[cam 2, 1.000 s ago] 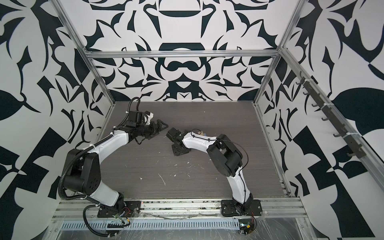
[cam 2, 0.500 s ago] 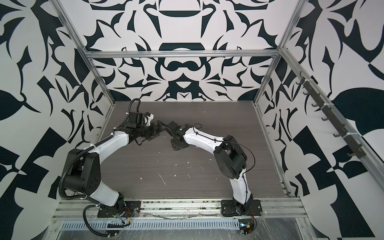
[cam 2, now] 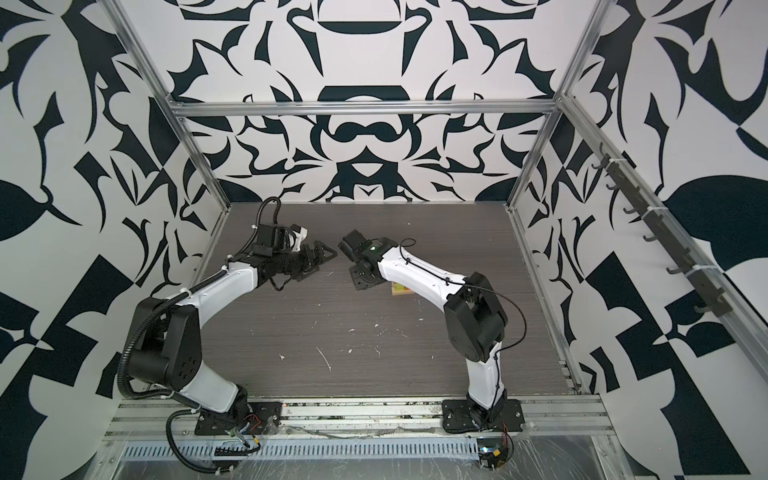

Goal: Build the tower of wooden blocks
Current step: 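Carry the blue cube with the right gripper over the tower, then lower the blue cube onto the wood cube atop the tower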

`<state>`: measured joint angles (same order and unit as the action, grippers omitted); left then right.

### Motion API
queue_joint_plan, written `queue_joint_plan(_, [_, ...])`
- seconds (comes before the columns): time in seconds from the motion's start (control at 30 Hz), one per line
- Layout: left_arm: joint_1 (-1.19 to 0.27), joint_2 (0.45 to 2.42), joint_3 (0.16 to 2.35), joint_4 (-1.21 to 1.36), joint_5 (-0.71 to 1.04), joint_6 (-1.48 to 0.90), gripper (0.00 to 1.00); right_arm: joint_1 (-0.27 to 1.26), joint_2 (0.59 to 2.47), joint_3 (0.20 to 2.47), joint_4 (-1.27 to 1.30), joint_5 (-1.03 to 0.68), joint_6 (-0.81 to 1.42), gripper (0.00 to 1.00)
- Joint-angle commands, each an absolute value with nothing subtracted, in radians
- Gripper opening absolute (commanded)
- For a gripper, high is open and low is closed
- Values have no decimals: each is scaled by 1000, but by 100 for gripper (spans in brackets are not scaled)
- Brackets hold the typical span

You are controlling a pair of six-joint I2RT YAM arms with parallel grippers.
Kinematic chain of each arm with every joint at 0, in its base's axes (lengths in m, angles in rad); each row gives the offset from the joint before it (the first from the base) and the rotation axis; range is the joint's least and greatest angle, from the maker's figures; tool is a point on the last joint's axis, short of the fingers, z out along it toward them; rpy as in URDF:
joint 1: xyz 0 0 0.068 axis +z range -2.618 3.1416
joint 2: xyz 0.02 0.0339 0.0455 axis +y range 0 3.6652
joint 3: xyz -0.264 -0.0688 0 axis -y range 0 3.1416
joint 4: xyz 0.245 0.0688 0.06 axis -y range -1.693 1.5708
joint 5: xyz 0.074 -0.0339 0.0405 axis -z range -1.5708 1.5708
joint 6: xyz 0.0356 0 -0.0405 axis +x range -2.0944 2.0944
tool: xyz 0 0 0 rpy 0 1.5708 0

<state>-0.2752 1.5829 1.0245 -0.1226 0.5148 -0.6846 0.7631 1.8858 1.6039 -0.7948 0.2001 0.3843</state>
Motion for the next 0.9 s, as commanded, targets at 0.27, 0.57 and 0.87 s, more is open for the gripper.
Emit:
queue_joint_plan(0.27, [-273,1577,1016,-110,528,-692,100,645,1738,1612,-819,236,333,34])
queue_joint_plan(0.57, [-274,1582,1028,-115,528,-693,99,560,1685,1527,-767,204,305,33])
queue_joint_plan(0.87, [-274,1594,1045,-121,532,-692,99,526,1680,1447,-700,146,265,32])
